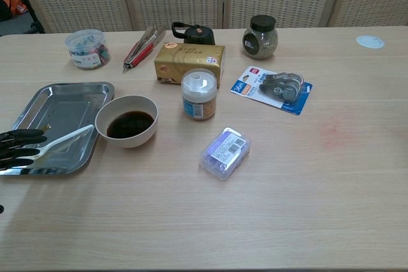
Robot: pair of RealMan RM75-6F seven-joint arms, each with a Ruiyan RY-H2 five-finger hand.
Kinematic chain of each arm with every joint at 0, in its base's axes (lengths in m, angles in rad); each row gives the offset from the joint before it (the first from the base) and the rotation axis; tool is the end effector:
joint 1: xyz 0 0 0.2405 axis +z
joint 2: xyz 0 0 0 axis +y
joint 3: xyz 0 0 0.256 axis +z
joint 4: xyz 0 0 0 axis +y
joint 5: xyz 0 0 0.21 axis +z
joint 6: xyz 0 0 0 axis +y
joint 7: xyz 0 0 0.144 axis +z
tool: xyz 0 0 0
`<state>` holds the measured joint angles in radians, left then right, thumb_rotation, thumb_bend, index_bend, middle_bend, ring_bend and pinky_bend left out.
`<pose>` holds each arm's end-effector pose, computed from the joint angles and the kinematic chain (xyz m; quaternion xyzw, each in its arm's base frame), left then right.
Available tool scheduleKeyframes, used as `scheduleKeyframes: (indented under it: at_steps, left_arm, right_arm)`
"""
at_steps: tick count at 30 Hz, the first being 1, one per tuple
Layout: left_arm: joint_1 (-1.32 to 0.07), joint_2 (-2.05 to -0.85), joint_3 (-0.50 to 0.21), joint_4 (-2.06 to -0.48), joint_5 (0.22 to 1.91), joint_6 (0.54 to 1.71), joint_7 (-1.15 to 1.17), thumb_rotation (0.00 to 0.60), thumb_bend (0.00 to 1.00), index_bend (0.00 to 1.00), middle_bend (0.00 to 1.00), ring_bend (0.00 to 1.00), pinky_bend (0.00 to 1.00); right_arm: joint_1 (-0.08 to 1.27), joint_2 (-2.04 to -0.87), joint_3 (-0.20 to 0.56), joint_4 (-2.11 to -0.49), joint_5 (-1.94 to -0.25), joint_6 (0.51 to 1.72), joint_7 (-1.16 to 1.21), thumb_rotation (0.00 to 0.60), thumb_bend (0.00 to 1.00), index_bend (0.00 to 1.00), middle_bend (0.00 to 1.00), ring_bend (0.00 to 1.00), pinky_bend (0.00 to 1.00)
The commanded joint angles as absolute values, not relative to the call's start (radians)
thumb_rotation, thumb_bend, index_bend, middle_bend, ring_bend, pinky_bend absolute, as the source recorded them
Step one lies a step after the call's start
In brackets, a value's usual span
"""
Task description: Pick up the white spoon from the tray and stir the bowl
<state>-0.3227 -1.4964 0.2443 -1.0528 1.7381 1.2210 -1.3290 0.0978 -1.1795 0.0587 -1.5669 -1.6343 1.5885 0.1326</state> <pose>-0.3406 0.1901 0.0066 -0.4751 -0.7525 -0.4306 0.1503 -0.2881 -0.1846 0.1513 0.5853 -0.3666 0.4905 0.5315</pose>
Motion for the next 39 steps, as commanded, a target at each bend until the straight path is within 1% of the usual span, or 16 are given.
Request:
scheduleKeyframes:
  at_steps: [1,12,19,36,39]
  left_arm:
    - [-0.331,-1.506,0.243,-1.041,1.726,1.203,-1.337,0.6,0.04,0.07,0.0,0.0,0.0]
    - [-0.347,-1.512,0.23,-1.006,1.697,1.187,-1.371,0.6,0.04,0.07,0.0,0.0,0.0]
    - [-0.345,-1.497,0.231,-0.998,1.693,1.205,-1.392,0.6,0.04,0.07,0.0,0.0,0.0]
    - [-0.365,-1.491,0.224,-0.974,1.676,1.179,-1.446,0.6,0.05,0.07,0.0,0.0,0.0]
    - [-0.363,-1.49,0.23,-0.969,1.684,1.192,-1.47,0.6,0.05,0.07,0.0,0.0,0.0]
  right_arm:
    - [0.098,-1.179,0.059,-1.567,-1.633,1.589,0.134,0.6,0.0,0.0,0.0,0.0,0.0]
    - [0.098,-1.178,0.062,-1.566,-1.625,1.584,0.136,0.6,0.0,0.0,0.0,0.0,0.0]
    - [0.1,-1.18,0.062,-1.564,-1.622,1.578,0.134,0.6,0.0,0.0,0.0,0.0,0.0]
    - [0.099,-1.181,0.062,-1.564,-1.621,1.578,0.13,0.6,0.0,0.0,0.0,0.0,0.0]
    - [0.099,-1.181,0.063,-1.563,-1.618,1.578,0.13,0.6,0.0,0.0,0.0,0.0,0.0]
